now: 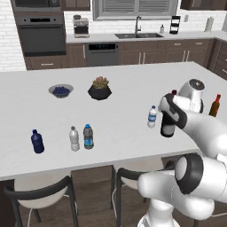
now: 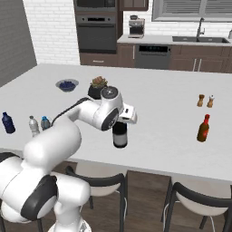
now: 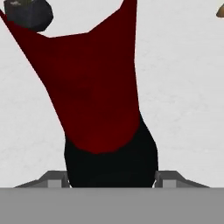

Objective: Move the plastic bottles in the middle to the plastics group, and the glass bottles in the middle to the glass group.

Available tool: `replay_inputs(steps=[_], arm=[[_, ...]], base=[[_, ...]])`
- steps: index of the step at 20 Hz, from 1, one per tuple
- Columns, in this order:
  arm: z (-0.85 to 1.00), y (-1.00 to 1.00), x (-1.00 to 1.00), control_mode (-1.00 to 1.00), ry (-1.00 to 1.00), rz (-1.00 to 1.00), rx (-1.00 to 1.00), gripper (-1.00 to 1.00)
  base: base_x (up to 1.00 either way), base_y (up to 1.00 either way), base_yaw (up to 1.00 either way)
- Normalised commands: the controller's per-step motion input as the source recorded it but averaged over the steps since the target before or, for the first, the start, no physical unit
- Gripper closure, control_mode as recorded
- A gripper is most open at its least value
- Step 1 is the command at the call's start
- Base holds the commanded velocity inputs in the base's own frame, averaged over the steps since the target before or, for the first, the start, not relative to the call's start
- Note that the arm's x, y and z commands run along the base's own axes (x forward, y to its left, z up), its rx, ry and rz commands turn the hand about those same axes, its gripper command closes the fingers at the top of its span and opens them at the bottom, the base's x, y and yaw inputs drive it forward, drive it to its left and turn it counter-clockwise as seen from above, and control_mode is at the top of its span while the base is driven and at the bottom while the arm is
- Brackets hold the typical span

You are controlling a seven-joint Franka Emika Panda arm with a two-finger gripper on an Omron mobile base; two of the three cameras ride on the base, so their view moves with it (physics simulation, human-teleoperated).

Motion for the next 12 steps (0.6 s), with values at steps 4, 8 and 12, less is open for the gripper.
replay_inputs(steps=[4, 8, 12], arm=[[0.08, -0.99, 0.0, -1.0, 0.0, -0.08, 0.0, 1.0], [0.01, -1.0, 0.0, -1.0, 0.0, -0.07, 0.0, 1.0], [0.0, -1.0, 0.0, -1.0, 0.0, -0.05, 0.0, 1.0]], base=[[0.0, 0.0, 0.0], [0.0, 0.0, 0.0], [0.0, 0.0, 0.0]])
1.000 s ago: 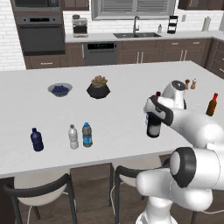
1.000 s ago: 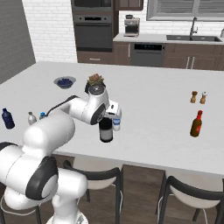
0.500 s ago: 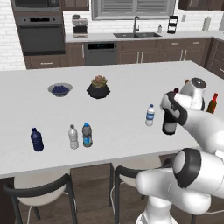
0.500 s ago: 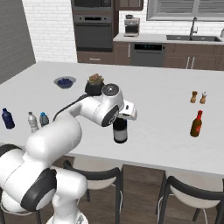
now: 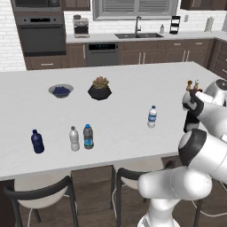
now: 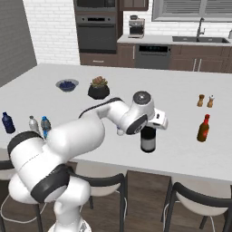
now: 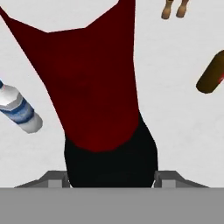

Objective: Move the plastic bottles in the middle to the plastics group, and the glass bottles in the middle to the glass group.

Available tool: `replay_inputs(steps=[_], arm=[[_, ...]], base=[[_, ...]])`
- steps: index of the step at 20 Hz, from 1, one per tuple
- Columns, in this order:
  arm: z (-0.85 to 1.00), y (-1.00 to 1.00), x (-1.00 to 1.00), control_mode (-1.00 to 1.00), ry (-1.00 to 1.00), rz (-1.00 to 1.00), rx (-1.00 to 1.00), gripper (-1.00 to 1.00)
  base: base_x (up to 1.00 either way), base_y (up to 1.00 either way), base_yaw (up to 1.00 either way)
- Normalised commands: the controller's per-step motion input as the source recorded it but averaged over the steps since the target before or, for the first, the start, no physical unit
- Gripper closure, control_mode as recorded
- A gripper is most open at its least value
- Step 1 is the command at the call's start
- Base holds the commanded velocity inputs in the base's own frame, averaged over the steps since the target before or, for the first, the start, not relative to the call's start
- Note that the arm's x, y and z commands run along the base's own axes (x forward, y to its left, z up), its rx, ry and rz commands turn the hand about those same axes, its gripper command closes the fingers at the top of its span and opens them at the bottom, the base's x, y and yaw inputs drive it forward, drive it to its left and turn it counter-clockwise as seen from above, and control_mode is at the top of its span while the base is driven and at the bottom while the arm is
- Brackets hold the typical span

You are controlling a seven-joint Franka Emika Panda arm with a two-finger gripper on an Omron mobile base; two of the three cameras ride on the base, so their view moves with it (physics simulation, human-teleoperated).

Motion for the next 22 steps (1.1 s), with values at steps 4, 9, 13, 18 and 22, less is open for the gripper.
replay_inputs(steps=[4, 9, 13, 18, 22], arm=[[0.0, -1.0, 0.0, -1.0, 0.0, -0.05, 0.0, 1.0], [0.01, -1.0, 0.0, -1.0, 0.0, -0.03, 0.0, 1.0], [0.01, -0.99, 0.0, -1.0, 0.0, -0.02, 0.0, 1.0], [0.0, -0.87, 0.01, -1.0, 0.0, -0.01, 0.0, 1.0], [0.0, -0.58, 0.22, -1.0, 0.0, 0.0, 0.0, 1.0]], base=[[0.0, 0.0, 0.0], [0.0, 0.0, 0.0], [0.0, 0.0, 0.0], [0.0, 0.0, 0.0], [0.0, 0.0, 0.0]])
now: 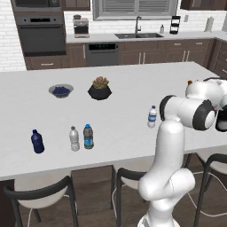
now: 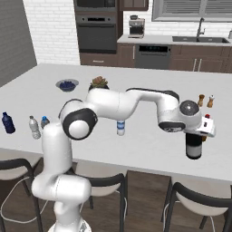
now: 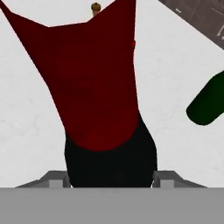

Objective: Move the plastic bottles in the middle to the plastics group, and the glass bottles in the middle to the glass group.

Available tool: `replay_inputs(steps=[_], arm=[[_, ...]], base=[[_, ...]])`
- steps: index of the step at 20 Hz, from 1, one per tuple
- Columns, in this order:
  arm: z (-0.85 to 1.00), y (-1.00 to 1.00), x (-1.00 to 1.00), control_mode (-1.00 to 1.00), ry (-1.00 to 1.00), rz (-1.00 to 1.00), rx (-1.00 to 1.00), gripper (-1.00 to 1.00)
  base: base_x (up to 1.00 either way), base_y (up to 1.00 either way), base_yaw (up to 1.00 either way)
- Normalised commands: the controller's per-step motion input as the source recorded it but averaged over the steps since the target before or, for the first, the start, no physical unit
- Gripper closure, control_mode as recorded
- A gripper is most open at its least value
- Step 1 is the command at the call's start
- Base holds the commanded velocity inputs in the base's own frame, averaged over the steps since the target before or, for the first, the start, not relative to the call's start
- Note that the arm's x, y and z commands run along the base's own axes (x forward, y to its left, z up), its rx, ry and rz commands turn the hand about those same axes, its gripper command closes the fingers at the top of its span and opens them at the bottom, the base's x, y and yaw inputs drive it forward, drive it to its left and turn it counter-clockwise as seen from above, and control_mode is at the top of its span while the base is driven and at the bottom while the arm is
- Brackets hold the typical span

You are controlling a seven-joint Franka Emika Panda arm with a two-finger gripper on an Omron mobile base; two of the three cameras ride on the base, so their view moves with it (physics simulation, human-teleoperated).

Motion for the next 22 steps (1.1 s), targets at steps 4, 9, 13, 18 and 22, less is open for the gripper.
replay_inputs(steps=[4, 9, 13, 18, 22], arm=[[0.0, -0.33, 0.31, -1.0, 0.0, 0.0, 0.0, 1.0], [0.0, -0.16, 0.02, -1.0, -0.01, 0.0, 0.0, 1.0], [0.0, 0.0, -0.01, -1.0, -0.03, 0.02, 0.0, 1.0], [-0.05, 0.0, 0.02, -1.0, -0.03, 0.02, 0.0, 1.0], [-0.21, 0.0, 0.23, -1.0, -0.03, 0.01, 0.0, 1.0]], base=[[0.0, 0.0, 0.0], [0.0, 0.0, 0.0], [0.0, 0.0, 0.0], [0.0, 0.0, 0.0], [0.0, 0.0, 0.0]])
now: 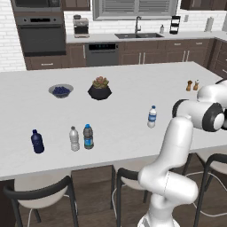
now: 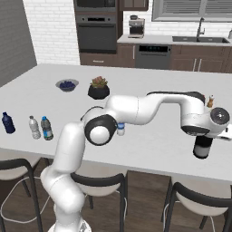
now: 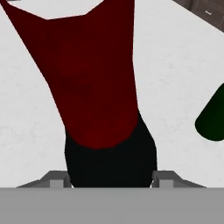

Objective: Move the plastic bottles in the middle to the plastics group, and the glass bottles in the middle to the glass group.

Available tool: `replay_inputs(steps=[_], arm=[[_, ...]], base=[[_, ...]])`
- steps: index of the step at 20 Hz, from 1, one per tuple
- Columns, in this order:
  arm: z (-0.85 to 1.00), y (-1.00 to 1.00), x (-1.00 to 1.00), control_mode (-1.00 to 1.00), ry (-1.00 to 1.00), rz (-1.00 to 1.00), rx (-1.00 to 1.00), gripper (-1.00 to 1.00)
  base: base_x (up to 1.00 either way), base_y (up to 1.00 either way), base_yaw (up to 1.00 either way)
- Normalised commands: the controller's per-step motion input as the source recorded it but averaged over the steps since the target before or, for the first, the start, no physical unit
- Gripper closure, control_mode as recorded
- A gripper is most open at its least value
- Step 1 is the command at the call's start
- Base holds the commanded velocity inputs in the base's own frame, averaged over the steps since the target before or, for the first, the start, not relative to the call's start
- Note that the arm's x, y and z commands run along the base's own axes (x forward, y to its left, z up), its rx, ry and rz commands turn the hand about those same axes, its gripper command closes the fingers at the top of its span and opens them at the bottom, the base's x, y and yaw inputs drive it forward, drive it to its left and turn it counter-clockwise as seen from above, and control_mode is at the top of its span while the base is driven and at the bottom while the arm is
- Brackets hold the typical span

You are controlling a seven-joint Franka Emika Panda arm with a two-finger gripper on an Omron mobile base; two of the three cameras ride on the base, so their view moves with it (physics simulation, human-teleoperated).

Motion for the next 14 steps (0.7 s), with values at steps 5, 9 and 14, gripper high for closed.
replay_inputs(steps=[5, 9, 14], arm=[[-0.01, 0.0, 0.31, -1.0, -0.06, 0.01, 0.0, 1.0], [0.0, 0.0, 0.26, -1.0, -0.05, 0.0, 0.0, 1.0], [-0.01, 0.0, 0.03, -1.0, 0.0, 0.0, 0.0, 1.0]], base=[[0.0, 0.0, 0.0], [0.0, 0.0, 0.0], [0.0, 0.0, 0.0]])
